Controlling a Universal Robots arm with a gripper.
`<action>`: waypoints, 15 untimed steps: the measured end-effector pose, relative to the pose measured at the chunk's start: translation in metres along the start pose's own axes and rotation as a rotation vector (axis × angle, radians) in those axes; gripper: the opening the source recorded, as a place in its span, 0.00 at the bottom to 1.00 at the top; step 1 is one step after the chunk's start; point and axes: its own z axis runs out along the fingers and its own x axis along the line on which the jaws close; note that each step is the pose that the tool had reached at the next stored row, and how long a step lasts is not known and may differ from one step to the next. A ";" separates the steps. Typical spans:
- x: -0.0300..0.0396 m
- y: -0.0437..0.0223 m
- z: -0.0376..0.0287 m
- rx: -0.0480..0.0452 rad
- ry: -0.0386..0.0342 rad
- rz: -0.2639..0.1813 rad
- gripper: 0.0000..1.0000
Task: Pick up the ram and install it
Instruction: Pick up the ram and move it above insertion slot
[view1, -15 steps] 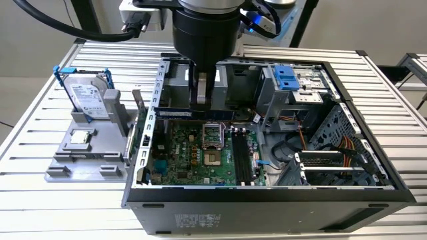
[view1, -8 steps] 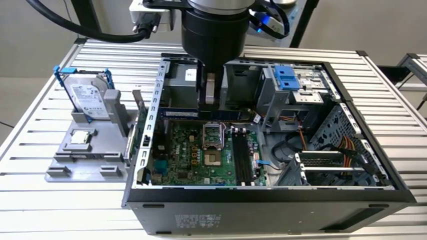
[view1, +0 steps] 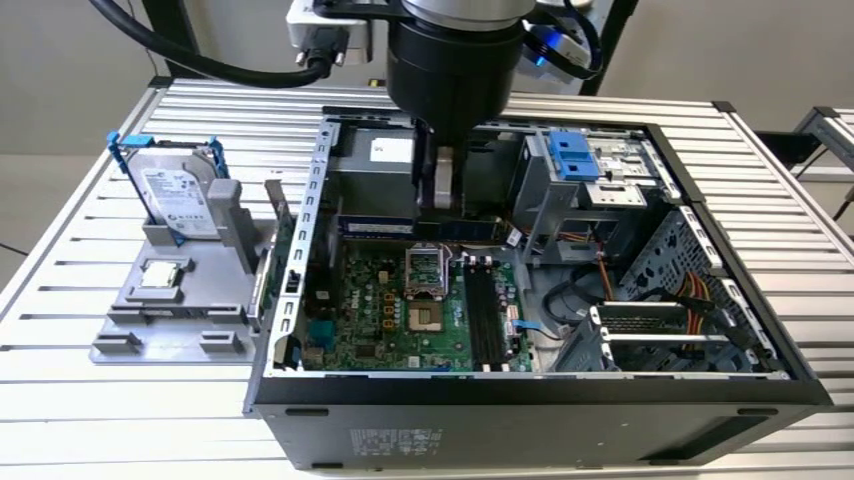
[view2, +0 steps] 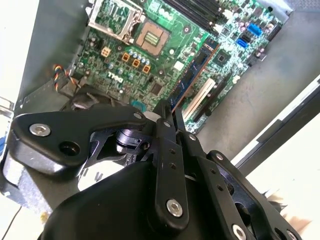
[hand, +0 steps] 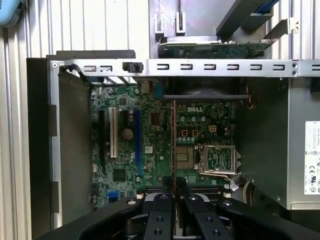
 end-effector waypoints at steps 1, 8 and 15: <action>-0.0001 -0.0020 -0.0001 0.0000 0.0001 0.000 0.00; -0.0005 -0.0161 -0.0005 0.0000 0.0001 0.001 0.00; -0.0010 -0.0297 -0.0009 0.0000 0.0000 0.001 0.00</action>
